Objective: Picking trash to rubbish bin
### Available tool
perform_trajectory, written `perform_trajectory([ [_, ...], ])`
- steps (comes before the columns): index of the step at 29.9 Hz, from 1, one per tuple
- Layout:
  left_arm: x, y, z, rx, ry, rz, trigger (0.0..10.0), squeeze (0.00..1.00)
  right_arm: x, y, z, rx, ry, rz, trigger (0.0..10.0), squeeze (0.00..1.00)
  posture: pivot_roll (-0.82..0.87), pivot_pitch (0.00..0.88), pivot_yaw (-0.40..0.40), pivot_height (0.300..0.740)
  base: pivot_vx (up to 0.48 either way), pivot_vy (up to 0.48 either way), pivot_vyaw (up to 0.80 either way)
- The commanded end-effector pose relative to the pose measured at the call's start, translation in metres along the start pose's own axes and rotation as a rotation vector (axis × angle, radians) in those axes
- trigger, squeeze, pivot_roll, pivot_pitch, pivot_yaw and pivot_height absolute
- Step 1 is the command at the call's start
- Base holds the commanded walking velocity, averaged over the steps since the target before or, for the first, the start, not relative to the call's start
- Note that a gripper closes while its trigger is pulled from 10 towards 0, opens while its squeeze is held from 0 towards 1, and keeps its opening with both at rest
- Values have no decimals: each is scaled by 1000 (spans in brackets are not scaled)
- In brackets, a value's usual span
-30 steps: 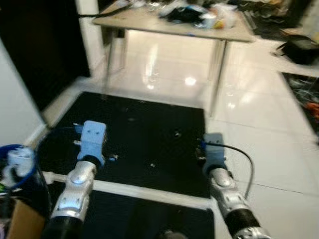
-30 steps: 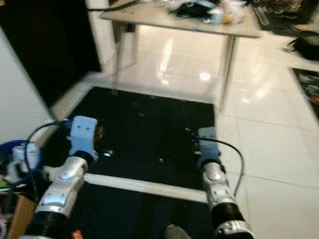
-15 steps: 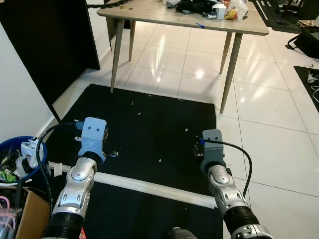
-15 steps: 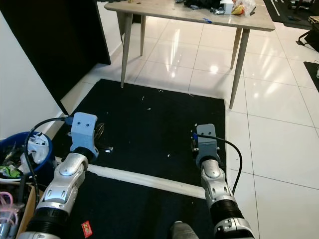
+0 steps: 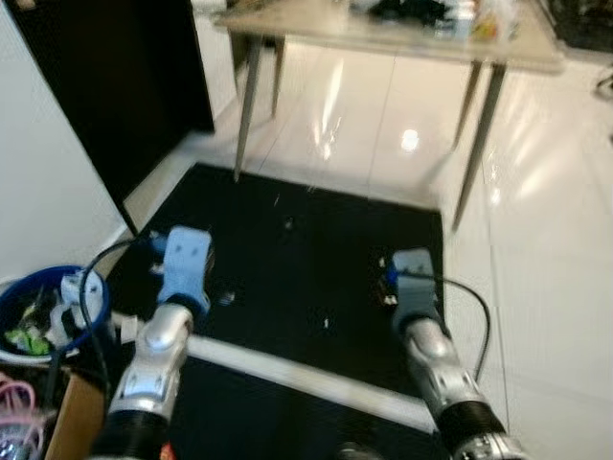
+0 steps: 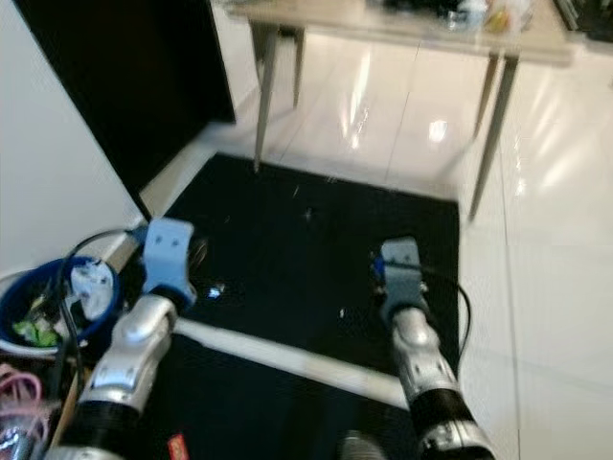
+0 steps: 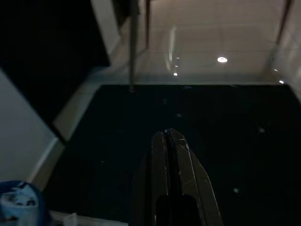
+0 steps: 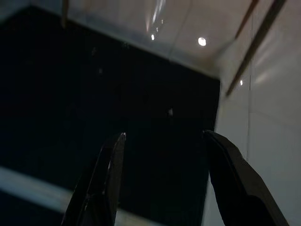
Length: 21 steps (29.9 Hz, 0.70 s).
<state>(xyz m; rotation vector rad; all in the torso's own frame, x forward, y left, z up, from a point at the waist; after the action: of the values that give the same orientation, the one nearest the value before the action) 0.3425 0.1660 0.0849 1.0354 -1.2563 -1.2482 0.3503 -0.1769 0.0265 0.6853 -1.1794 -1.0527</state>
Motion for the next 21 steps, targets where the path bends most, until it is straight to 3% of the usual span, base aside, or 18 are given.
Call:
perform_trajectory([
  [1,-4,-6,2,-25,8,-7,10000,0,-7,-6,3,-18,13,-16,10000,0,68,23,7,740,292,0,0],
  [13,-3,-6,1,-24,2,-6,10000,0,-7,-6,4,-19,9,-21,10000,0,66,25,11,740,292,0,0],
  [21,-3,-6,1,-23,0,-6,10000,0,-6,-7,3,-24,5,-25,10000,0,66,27,12,740,292,0,-601],
])
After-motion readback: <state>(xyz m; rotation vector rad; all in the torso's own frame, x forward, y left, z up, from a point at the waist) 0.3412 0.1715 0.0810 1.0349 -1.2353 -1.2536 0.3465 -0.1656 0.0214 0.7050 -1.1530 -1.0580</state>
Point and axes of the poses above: a point about 5 cm out from each wrist's last joint towards the gripper, its own z axis pointing back from the gripper into the wrist, its own y axis along the axis of the wrist's last joint, x = y × z, the point moved 5 cm from there along -z, pointing out of the wrist towards the gripper, and after that the axes turned 14 degrees about z, right-handed, at the moved point
